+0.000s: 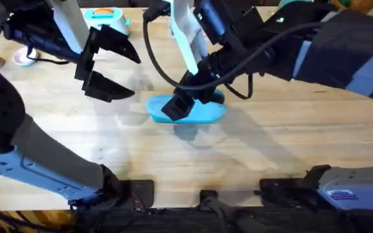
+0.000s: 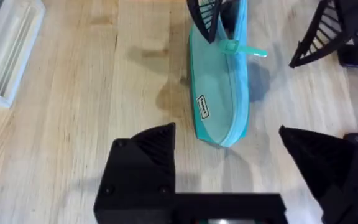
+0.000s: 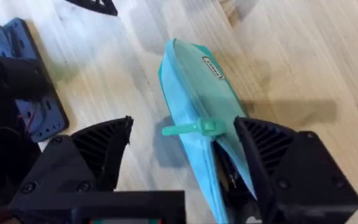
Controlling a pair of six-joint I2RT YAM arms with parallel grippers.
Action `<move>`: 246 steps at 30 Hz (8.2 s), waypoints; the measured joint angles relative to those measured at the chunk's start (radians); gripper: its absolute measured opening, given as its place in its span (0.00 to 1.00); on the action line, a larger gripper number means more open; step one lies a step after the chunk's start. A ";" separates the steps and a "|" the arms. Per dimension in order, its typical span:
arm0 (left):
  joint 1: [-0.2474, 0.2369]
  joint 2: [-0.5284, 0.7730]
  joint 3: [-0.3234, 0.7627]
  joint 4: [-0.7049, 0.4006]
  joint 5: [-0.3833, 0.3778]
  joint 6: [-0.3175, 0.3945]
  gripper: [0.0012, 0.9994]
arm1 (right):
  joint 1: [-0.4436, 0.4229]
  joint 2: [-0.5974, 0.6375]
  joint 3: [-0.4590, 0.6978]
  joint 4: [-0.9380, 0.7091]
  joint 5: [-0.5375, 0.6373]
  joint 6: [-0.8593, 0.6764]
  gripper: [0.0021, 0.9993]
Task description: Unzip the bag, pick up the pens from the table one at a time and place them inside, then zip the bag closed.
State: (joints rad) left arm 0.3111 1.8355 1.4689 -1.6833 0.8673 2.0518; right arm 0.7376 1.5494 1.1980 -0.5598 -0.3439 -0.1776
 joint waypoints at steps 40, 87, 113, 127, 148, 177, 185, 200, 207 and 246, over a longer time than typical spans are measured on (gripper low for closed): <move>0.000 0.000 0.000 -0.008 0.000 -0.002 0.99 | -0.001 0.030 0.000 -0.045 0.016 -0.041 0.38; 0.000 0.000 0.000 -0.008 0.000 -0.002 0.99 | -0.001 -0.129 0.148 -0.314 0.161 -0.044 1.00; 0.000 0.000 0.000 -0.008 0.000 -0.002 0.99 | 0.057 0.097 0.148 -0.294 0.161 -0.044 0.85; 0.000 0.000 0.000 -0.008 0.000 -0.002 0.99 | 0.057 0.102 0.148 -0.284 0.165 -0.044 0.37; 0.000 0.000 0.000 -0.008 0.000 -0.002 0.99 | 0.057 0.102 0.182 -0.320 0.173 -0.044 0.03; -0.062 0.000 -0.238 0.166 0.002 -0.006 0.99 | 0.057 0.101 0.275 -0.407 0.175 -0.044 0.03; -0.072 0.000 -0.335 0.281 0.004 -0.020 0.99 | 0.057 0.101 0.275 -0.407 0.175 -0.044 0.03; -0.158 0.000 -0.341 0.390 0.044 -0.175 0.98 | 0.057 0.101 0.277 -0.407 0.175 -0.044 0.03; -0.158 0.000 -0.342 0.390 0.051 -0.184 0.08 | 0.055 0.101 0.277 -0.406 0.177 -0.044 0.03; -0.176 0.000 -0.343 0.412 0.088 -0.195 0.04 | -0.442 0.139 0.144 -0.548 0.093 -0.033 0.03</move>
State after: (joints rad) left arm 0.1352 1.8355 1.1263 -1.2709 0.9549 1.8572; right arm 0.2955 1.6880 1.3419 -1.1074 -0.2508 -0.2105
